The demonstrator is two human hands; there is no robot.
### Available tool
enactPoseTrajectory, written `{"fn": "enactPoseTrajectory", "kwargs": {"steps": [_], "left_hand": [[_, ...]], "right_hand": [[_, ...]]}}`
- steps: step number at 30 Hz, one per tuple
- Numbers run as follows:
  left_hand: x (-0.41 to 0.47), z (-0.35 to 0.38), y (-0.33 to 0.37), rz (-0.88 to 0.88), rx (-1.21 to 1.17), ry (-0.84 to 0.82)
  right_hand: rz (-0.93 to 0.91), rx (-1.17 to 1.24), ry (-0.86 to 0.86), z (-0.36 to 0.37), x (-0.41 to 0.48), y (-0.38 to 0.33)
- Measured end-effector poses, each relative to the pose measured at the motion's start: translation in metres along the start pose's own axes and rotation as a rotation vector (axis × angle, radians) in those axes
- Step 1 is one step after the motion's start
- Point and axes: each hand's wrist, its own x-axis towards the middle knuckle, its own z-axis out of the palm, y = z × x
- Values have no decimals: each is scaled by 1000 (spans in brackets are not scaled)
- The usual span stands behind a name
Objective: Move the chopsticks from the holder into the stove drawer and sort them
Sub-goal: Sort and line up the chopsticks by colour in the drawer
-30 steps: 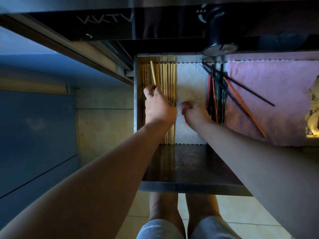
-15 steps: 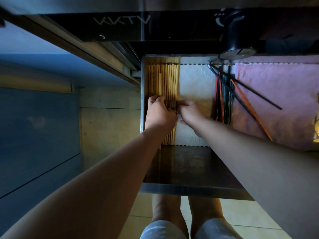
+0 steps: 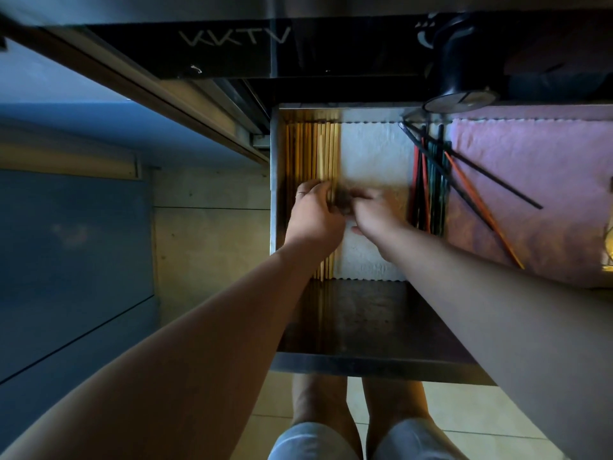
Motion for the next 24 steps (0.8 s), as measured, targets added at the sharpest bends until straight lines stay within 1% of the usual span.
{"fn": "enactPoseTrajectory", "kwargs": {"steps": [3, 7, 10, 15, 17, 20, 24], "left_hand": [[4, 9, 7, 39, 2, -118], [9, 22, 7, 46, 218, -220], [9, 24, 2, 51, 378, -206], [2, 12, -4, 133, 636, -135], [1, 9, -6, 105, 653, -181], [0, 7, -7, -36, 595, -251], [3, 9, -5, -135, 535, -233]], "right_hand": [[-6, -19, 90, -12, 1, 3], [4, -58, 116, -21, -2, 7], [11, -49, 113, -23, -4, 8], [6, -58, 88, -19, -6, 10], [-3, -53, 83, -17, -7, 9], [-5, -43, 48, -11, -8, 6], [-15, -37, 17, -1, -4, 5]]}}
